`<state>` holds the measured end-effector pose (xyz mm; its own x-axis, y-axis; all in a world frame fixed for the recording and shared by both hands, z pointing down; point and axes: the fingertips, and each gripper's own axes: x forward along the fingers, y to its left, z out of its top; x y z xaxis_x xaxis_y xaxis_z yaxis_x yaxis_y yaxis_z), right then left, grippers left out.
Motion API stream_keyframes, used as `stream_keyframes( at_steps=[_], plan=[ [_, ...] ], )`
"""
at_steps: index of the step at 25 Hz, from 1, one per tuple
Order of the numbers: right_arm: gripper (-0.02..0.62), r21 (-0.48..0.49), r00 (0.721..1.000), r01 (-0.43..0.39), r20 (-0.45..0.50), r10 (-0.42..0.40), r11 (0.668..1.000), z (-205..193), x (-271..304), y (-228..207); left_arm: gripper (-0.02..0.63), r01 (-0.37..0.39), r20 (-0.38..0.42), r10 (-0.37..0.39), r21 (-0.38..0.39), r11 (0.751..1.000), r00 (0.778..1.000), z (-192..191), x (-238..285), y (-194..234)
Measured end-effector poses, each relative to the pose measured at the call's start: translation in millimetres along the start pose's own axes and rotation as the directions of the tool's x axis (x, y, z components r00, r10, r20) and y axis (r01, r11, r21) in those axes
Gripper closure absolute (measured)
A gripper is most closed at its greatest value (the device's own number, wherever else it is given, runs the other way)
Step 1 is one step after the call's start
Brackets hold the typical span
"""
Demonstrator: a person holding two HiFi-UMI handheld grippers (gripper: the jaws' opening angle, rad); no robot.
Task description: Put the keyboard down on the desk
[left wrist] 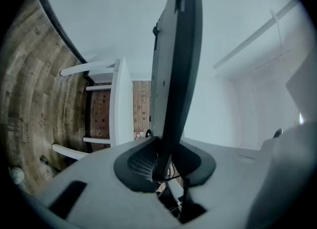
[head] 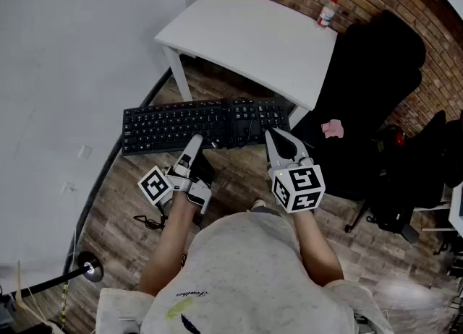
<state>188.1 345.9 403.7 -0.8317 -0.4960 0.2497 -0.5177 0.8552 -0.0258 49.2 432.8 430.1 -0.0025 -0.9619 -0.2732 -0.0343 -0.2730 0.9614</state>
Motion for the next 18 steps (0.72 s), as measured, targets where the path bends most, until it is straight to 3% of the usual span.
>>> stream_keyframes(
  at_steps=[10,18],
  plan=[
    [0.586,0.0,1.0,-0.028,-0.012,0.028,1.0,2,29,8,0.532,-0.024,0.038,0.024,-0.015,1.0,0.999,27,-3,7],
    [0.586,0.012,0.995,-0.094,0.024,0.094,0.995,16,84,-14,0.532,-0.031,0.099,0.031,0.003,1.0,0.995,58,34,20]
  ],
)
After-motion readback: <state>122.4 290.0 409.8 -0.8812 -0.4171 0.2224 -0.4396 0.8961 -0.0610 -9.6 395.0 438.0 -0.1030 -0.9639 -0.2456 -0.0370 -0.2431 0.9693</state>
